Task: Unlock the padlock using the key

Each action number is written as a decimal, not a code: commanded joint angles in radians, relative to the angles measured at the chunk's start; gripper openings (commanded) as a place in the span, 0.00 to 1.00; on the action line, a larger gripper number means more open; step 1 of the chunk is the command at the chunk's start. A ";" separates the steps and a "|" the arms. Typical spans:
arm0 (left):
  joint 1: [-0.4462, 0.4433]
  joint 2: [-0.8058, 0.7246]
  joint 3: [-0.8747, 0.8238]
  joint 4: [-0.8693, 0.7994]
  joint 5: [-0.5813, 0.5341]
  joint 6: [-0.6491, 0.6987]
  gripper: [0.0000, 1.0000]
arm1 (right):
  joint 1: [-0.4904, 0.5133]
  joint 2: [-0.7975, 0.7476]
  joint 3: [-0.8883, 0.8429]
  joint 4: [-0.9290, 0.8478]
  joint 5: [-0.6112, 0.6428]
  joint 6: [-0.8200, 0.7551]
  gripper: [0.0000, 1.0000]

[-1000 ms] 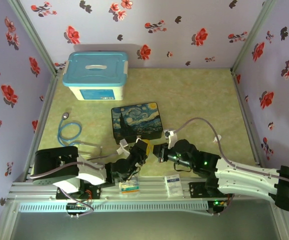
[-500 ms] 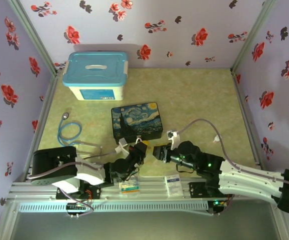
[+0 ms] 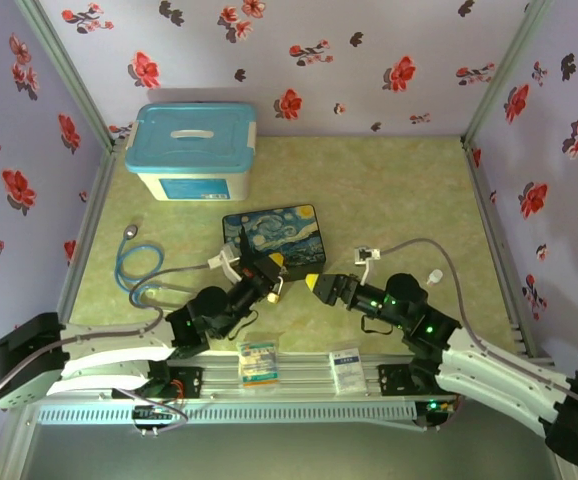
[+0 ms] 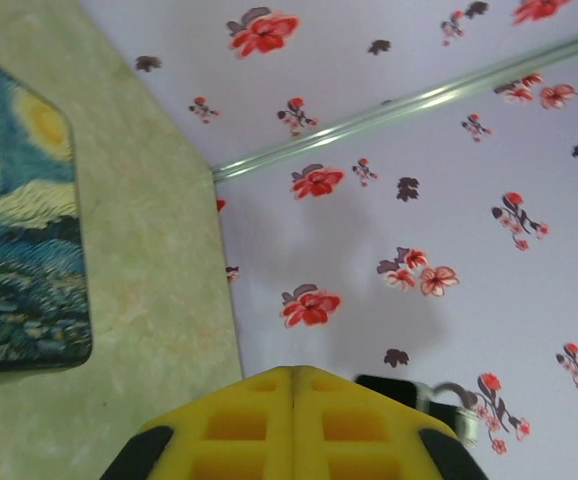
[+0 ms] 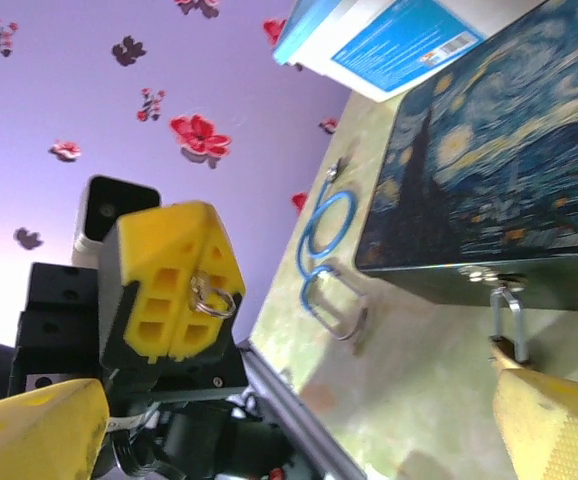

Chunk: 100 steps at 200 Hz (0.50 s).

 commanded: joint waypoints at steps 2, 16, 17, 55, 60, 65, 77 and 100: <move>0.034 -0.015 0.026 -0.041 0.155 0.116 0.00 | -0.007 0.091 0.026 0.280 -0.138 0.090 0.95; 0.051 -0.006 0.034 -0.027 0.200 0.109 0.00 | -0.006 0.143 0.030 0.377 -0.169 0.100 0.93; 0.051 -0.005 0.034 -0.026 0.201 0.109 0.00 | -0.006 0.146 0.030 0.384 -0.171 0.100 0.93; 0.052 -0.002 0.058 0.004 0.235 0.122 0.00 | -0.004 0.240 0.037 0.543 -0.211 0.105 0.78; 0.053 -0.003 0.062 0.002 0.235 0.124 0.00 | -0.004 0.248 0.033 0.562 -0.207 0.111 0.74; 0.053 -0.003 0.064 -0.001 0.236 0.124 0.00 | -0.004 0.258 0.032 0.574 -0.203 0.112 0.70; 0.053 0.001 0.068 0.004 0.235 0.124 0.00 | -0.004 0.281 0.037 0.596 -0.205 0.122 0.63; 0.054 0.026 0.064 0.071 0.245 0.120 0.00 | 0.000 0.339 0.034 0.692 -0.213 0.153 0.58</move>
